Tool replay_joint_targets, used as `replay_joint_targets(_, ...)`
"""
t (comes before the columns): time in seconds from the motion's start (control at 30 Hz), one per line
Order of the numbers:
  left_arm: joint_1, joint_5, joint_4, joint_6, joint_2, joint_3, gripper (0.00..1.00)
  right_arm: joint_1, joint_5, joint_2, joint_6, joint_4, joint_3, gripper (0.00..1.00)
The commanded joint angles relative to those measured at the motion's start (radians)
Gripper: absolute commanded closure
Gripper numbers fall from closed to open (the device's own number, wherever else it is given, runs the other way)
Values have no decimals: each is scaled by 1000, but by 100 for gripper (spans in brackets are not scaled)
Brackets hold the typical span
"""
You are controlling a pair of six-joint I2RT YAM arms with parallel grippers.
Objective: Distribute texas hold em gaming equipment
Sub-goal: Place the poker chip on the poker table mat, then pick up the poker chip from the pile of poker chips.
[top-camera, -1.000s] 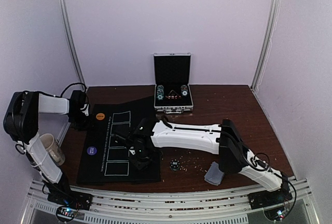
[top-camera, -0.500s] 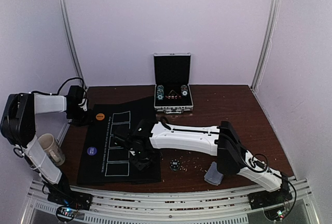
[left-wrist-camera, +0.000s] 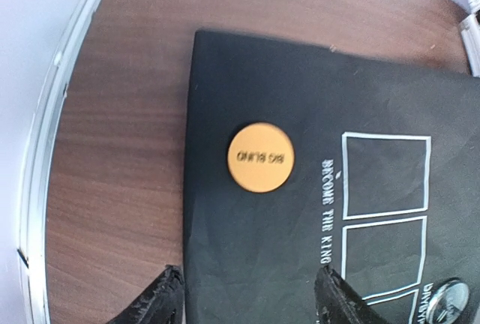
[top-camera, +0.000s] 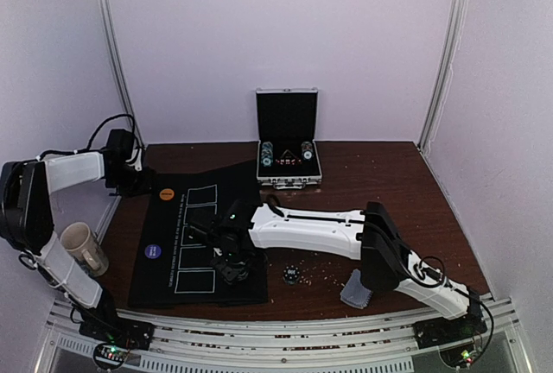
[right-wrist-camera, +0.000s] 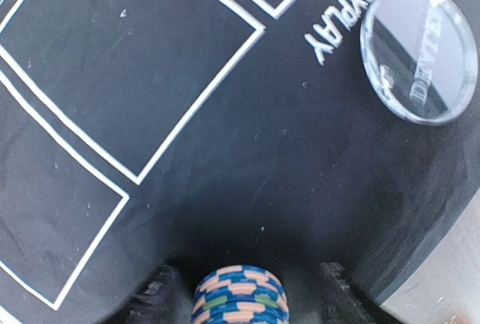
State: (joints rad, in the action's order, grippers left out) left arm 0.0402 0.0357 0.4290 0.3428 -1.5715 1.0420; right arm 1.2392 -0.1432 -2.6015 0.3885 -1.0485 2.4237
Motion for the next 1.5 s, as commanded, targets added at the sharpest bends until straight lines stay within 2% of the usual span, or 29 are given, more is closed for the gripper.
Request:
replay_joint_targets(0.0,-5,38,9,2,40,33,38,-4,-32,-10,-20,30,-2,25)
replay_joint_targets(0.1,-1,44,8,-9,81,41,38,-5,-3,33,-44,60,-2,2)
replay_joint_targets(0.27,39,43,19,-61,157,74,32,-11,47,161,-97,150,-7,0)
replay_joint_targets(0.4,140,45,71,-119,192,128,26,-39,24,314,-122,165,-70,0)
replay_joint_targets(0.57,359,89,216,-216,173,189,16,-133,-108,595,-66,138,-412,0)
replay_joint_targets(0.7,580,127,307,-264,132,165,2,-277,-156,818,22,142,-704,0)
replay_joint_targets(0.87,815,114,316,-285,-1,152,2,-369,-172,1000,64,205,-917,0)
replay_joint_targets(1.03,866,106,317,-291,-146,174,2,-382,-191,1023,78,186,-978,0)
replay_joint_targets(1.33,917,85,306,-305,-246,130,2,-382,-175,981,71,187,-1006,0)
replay_joint_targets(1.47,917,55,314,-299,-272,121,7,-382,-166,961,65,183,-990,0)
